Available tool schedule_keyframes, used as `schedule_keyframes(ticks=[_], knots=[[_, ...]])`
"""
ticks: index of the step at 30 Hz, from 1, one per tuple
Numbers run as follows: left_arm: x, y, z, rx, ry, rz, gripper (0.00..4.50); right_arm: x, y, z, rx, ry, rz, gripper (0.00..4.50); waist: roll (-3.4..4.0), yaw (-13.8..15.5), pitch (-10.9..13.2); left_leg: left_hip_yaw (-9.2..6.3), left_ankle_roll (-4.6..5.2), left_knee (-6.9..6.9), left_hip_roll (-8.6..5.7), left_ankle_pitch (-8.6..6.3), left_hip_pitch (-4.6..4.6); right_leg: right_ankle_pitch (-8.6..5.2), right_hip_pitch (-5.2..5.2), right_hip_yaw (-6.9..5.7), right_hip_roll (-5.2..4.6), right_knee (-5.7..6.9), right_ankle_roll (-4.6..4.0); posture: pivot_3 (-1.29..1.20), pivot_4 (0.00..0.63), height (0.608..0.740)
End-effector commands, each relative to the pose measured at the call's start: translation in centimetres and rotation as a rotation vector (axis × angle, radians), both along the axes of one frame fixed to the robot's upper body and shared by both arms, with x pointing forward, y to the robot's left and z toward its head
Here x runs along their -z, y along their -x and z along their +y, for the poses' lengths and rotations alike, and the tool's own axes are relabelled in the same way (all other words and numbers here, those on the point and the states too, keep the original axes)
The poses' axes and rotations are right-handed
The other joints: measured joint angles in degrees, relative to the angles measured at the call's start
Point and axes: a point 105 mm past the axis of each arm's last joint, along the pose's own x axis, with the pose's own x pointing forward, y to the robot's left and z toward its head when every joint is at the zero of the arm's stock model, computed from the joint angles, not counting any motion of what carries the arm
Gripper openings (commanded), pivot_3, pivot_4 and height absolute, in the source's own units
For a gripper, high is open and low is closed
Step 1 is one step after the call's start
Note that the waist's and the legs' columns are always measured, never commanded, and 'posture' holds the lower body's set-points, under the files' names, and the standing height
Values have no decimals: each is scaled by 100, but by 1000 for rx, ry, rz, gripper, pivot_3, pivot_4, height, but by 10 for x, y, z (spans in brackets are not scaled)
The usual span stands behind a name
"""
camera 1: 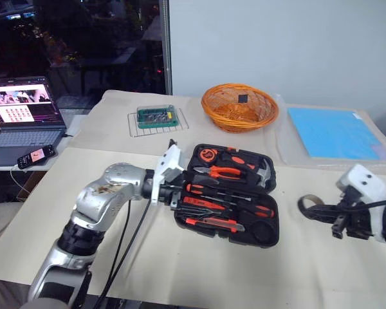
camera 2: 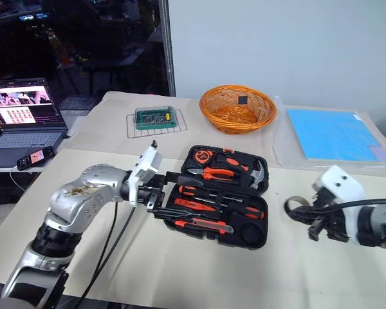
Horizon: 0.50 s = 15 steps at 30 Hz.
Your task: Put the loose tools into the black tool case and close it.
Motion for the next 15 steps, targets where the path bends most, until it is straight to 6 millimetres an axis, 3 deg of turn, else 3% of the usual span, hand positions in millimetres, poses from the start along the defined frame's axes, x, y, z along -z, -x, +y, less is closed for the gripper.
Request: schedule_keyframes(ticks=[1, 7, 15], knots=[[-9, 11, 9, 35, 2, -32, 4419, 8, 5, 26, -105, 20, 46, 16, -6, 16, 4, 1, 0, 0, -1, 0, -4, 2, -2, -2, -6, -2, -4, 0, 150, 740], [-6, 13, 19, 11, -24, -30, 4419, 35, 13, 32, -148, 81, 153, 16, -10, 70, 6, 4, 21, 0, -14, -13, -23, 15, -13, -8, -37, -8, -35, 0, 150, 740], [-3, 11, 26, -24, -42, -31, 4419, 51, 13, 43, -195, 82, 190, 16, -12, 26, 8, 7, 18, 0, -13, -11, -21, 12, -15, -10, -31, -2, -34, 0, 150, 740]])
